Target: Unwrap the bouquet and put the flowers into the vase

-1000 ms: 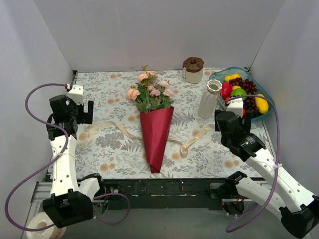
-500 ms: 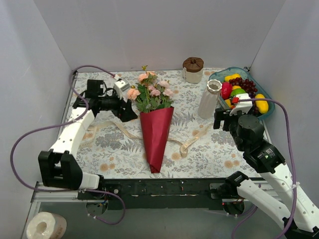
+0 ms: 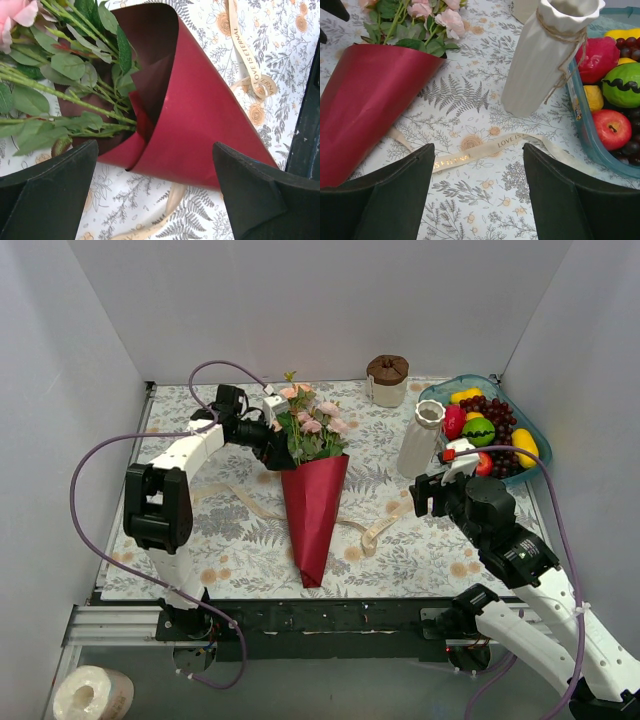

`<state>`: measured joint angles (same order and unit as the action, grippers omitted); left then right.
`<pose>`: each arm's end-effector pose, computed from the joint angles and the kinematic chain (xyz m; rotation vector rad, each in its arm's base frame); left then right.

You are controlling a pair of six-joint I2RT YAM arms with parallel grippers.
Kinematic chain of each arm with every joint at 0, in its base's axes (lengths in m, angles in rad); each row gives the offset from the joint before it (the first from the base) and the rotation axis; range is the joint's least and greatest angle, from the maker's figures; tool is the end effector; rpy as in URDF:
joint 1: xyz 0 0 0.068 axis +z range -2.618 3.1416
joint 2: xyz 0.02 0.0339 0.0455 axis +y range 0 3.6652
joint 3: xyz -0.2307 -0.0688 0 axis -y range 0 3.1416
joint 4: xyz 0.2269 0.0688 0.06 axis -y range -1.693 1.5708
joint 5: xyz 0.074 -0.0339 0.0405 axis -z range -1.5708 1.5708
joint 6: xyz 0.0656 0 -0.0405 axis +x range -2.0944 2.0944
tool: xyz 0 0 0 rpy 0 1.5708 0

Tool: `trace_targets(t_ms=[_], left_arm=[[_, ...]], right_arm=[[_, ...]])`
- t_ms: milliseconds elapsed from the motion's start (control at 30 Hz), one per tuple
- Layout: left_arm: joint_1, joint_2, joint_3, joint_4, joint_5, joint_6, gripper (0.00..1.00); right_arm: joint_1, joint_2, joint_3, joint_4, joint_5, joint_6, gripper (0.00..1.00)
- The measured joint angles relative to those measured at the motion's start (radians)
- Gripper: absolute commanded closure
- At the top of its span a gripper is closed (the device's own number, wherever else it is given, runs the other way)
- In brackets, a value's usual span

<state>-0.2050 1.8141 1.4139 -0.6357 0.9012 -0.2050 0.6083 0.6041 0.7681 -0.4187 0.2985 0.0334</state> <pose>0.3483 -0.1249 0.2056 0.3311 2.4979 -1.3225 0.1558 0.0850 0.3063 -0.3106 1.7910 0.1825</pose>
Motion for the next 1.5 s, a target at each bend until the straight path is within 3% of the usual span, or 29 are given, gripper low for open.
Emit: trace_targets(t_ms=[233,667,867,1300,1367,1500], left_arm=[[-0.002,0.097,0.039,-0.003,0.013,0.048,0.13],[-0.017,0.151,0.055,-0.108,0.027,0.134,0.17],[-0.04,0.153,0.081,-0.161,0.027,0.165,0.4],[-0.049,0.162,0.221,-0.294,0.026,0.222,0.6],[-0.049,0.166,0.24,-0.311,0.026,0.228,0.59],[-0.05,0.191,0.254,-0.323,0.023,0.238,0.42]], right_arm=[[0.0,0.016,0.0,0.017,-0.047,0.002,0.22],[0.0,0.022,0.0,0.027,-0.088,0.003,0.23],[0.0,0.01,0.0,0.026,-0.097,0.003,0.23],[0.0,-0.002,0.0,0.026,-0.1,0.002,0.27],[0.0,-0.002,0.0,0.026,-0.1,0.001,0.28],[0.0,-0.002,0.0,0.025,-0.1,0.0,0.28]])
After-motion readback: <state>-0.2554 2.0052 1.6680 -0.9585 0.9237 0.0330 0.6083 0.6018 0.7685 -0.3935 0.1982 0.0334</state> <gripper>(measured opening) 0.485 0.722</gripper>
